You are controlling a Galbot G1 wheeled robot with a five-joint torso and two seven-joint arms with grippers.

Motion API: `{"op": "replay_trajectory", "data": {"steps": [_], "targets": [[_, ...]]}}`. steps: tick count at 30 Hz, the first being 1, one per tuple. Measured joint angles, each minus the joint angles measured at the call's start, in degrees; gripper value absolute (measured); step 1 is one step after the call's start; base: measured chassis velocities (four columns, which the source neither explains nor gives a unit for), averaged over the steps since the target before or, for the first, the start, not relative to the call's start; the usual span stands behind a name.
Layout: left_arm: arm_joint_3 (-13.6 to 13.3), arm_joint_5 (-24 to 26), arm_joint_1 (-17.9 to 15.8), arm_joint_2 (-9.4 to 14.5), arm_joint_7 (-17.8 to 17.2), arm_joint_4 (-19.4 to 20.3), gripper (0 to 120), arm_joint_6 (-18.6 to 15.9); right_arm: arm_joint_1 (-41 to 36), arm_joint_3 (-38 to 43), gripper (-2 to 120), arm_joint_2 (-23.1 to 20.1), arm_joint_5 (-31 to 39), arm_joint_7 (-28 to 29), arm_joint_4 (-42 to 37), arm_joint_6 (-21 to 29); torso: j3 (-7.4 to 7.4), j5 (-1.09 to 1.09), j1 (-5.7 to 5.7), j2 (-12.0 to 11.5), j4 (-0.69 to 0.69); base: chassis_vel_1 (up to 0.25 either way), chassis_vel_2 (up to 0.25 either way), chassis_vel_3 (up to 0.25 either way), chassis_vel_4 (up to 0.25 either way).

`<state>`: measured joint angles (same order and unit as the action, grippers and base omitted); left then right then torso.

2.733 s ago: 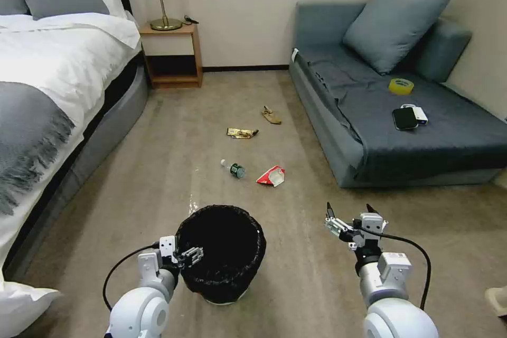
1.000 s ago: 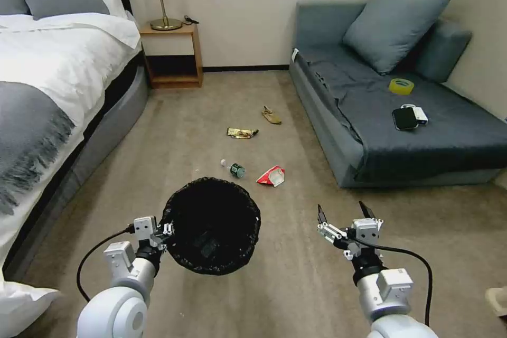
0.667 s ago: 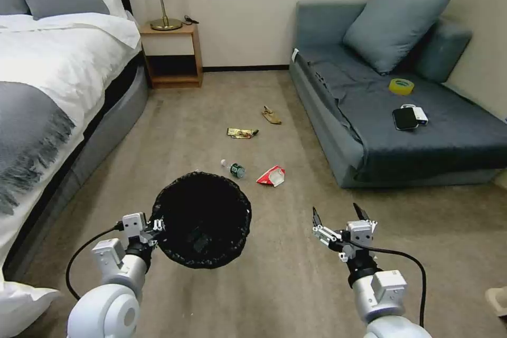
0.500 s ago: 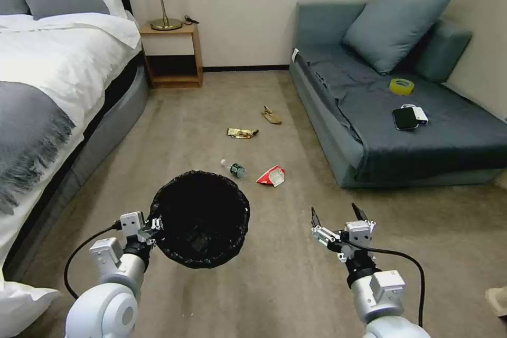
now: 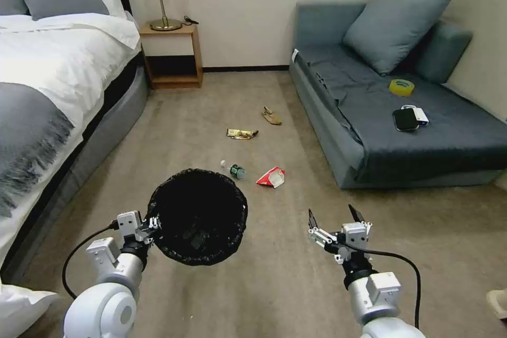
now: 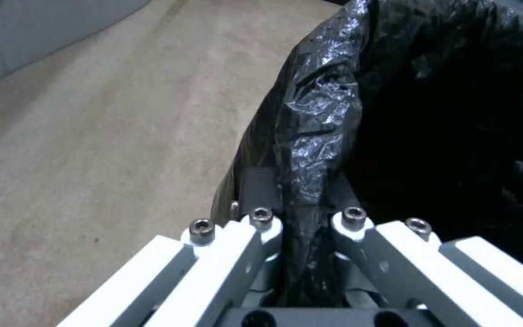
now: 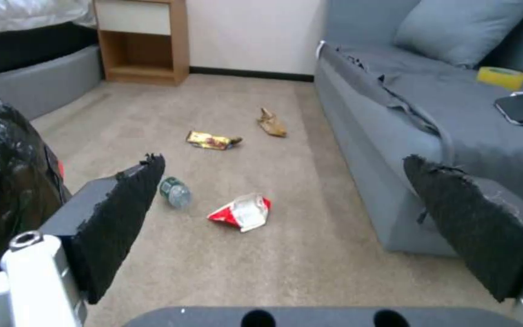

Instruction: Pick up the trash bin, then pick up the garbage on the floor and place it into the trash bin.

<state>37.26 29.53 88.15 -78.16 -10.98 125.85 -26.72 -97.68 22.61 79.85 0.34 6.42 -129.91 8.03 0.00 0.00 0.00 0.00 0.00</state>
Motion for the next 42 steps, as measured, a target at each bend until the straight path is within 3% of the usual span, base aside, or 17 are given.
{"op": "replay_trajectory", "data": {"steps": [21, 42], "targets": [[0.8, 0.3, -0.3, 0.1, 0.0, -0.1, 4, 0.0, 0.0, 0.0, 100, 0.0, -0.1, -0.1, 0.1, -0.1, 0.0, 0.0, 0.0, 0.0, 0.0, -0.059, 0.065, 0.061, -0.064], [3.3, 0.7, -0.9, 0.6, 0.0, -0.3, 4, 0.5, 0.3, -0.2, 100, 0.1, 0.1, -0.5, 0.7, -0.1, 0.0, 0.0, 0.0, 0.0, 0.0, -0.083, 0.088, 0.088, -0.085]]}}
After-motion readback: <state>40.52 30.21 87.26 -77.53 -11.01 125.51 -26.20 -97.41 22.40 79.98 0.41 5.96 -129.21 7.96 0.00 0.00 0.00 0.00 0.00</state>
